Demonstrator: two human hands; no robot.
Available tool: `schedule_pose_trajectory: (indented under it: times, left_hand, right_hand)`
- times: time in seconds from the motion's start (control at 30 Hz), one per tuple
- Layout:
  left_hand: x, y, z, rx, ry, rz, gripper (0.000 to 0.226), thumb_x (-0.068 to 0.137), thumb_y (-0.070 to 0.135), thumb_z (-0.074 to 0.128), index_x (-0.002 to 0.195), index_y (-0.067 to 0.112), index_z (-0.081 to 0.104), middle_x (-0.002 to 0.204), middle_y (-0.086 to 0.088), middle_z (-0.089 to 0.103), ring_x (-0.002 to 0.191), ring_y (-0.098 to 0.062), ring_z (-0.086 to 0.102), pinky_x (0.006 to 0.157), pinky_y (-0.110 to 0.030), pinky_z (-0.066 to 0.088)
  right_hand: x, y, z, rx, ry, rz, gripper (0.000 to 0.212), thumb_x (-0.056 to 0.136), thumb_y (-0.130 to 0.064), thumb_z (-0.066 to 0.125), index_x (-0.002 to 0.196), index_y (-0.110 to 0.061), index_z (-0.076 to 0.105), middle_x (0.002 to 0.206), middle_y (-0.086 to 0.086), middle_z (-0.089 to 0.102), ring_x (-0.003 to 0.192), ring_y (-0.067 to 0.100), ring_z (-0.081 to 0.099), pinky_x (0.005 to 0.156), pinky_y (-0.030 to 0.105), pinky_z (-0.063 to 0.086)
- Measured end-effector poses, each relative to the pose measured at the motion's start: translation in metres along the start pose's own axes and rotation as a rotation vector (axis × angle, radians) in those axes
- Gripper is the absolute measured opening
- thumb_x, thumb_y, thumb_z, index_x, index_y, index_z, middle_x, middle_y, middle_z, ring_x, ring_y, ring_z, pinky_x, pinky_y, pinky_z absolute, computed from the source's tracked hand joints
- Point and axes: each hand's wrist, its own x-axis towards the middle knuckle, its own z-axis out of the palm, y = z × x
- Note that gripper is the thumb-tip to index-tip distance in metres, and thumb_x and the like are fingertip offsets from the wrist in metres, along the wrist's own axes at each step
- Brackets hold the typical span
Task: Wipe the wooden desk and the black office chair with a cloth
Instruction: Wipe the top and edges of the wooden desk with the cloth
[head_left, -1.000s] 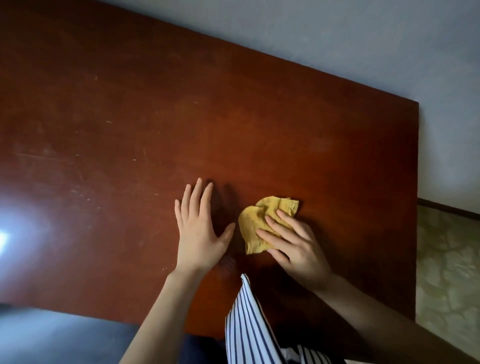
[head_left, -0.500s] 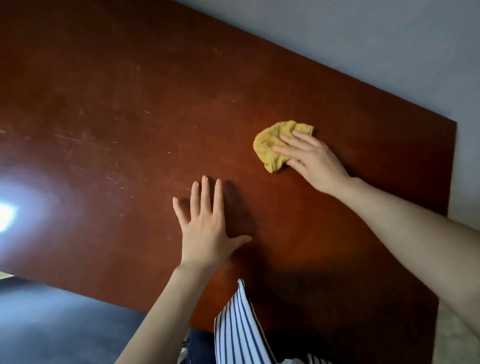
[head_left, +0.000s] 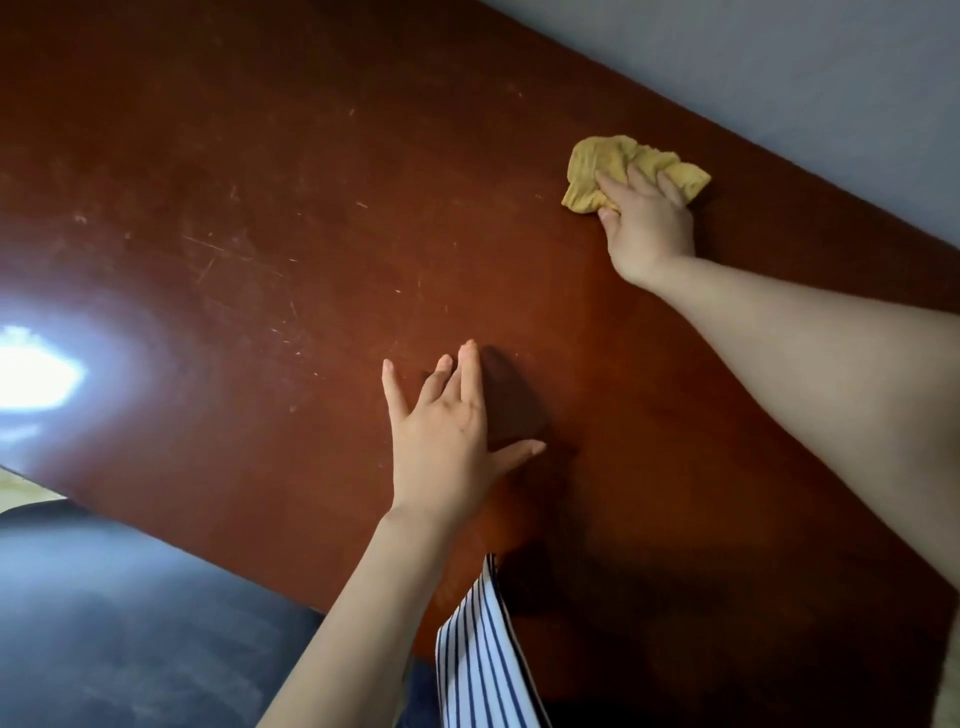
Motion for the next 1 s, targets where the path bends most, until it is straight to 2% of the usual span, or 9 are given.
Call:
schedule_pose_trajectory:
  times: [0.13, 0.27, 0.53, 0.77, 0.87, 1.0]
  left_hand:
    - [0.003, -0.004, 0.0, 0.034, -0.026, 0.041, 0.108, 0.074, 0.078, 0.043, 0.15, 0.012, 0.006, 0.15, -0.001, 0.036, 0.142, -0.019, 0.025, 0.111, -0.058, -0.007]
    - [-0.003, -0.004, -0.004, 0.029, -0.011, 0.034, 0.097, 0.077, 0.072, 0.047, 0.151, 0.022, 0.01, 0.157, -0.002, 0.019, 0.144, -0.023, 0.017, 0.109, -0.063, -0.005]
    - [-0.058, 0.012, 0.011, -0.035, -0.009, -0.211, 0.099, 0.071, 0.07, 0.059, 0.149, 0.025, 0.016, 0.158, -0.006, 0.011, 0.145, -0.027, 0.009, 0.109, -0.064, -0.003]
    - [-0.109, 0.052, 0.035, -0.03, -0.083, -0.282, 0.104, 0.069, 0.067, 0.065, 0.15, 0.028, 0.012, 0.159, -0.003, 0.002, 0.146, -0.027, 0.004, 0.108, -0.065, -0.002]
    - [-0.121, 0.063, 0.04, -0.02, -0.112, -0.31, 0.106, 0.069, 0.067, 0.065, 0.15, 0.026, 0.011, 0.159, -0.003, -0.001, 0.146, -0.027, 0.001, 0.109, -0.064, -0.001]
    - [-0.128, 0.078, 0.043, 0.009, -0.135, -0.286, 0.109, 0.068, 0.069, 0.064, 0.151, 0.026, 0.009, 0.159, -0.004, -0.005, 0.146, -0.028, -0.002, 0.109, -0.064, -0.001]
  right_hand:
    - [-0.013, 0.005, -0.002, -0.016, -0.08, -0.202, 0.044, 0.102, -0.029, 0.038, 0.145, -0.034, 0.034, 0.157, 0.001, 0.022, 0.144, 0.03, 0.011, 0.113, 0.048, 0.018]
    - [-0.042, 0.0, 0.006, -0.029, -0.132, -0.375, 0.043, 0.101, -0.031, 0.039, 0.143, -0.037, 0.036, 0.157, -0.002, 0.022, 0.145, 0.027, 0.01, 0.114, 0.048, 0.019]
    - [-0.143, 0.003, 0.038, -0.012, -0.15, -0.664, 0.043, 0.1, -0.03, 0.041, 0.141, -0.04, 0.038, 0.155, -0.007, 0.025, 0.145, 0.021, 0.009, 0.116, 0.042, 0.012]
    - [-0.242, 0.04, 0.06, 0.132, -0.074, -0.726, 0.041, 0.097, -0.024, 0.049, 0.137, -0.033, 0.048, 0.15, -0.006, 0.038, 0.143, 0.021, 0.018, 0.115, 0.039, 0.013]
    - [-0.282, 0.064, 0.062, 0.271, -0.021, -0.679, 0.038, 0.09, -0.017, 0.061, 0.126, -0.025, 0.061, 0.139, -0.001, 0.052, 0.138, 0.024, 0.033, 0.113, 0.043, 0.023]
    - [-0.322, 0.108, 0.063, 0.297, 0.026, -0.699, 0.04, 0.078, -0.01, 0.074, 0.116, -0.02, 0.068, 0.128, 0.001, 0.062, 0.129, 0.026, 0.048, 0.106, 0.046, 0.037]
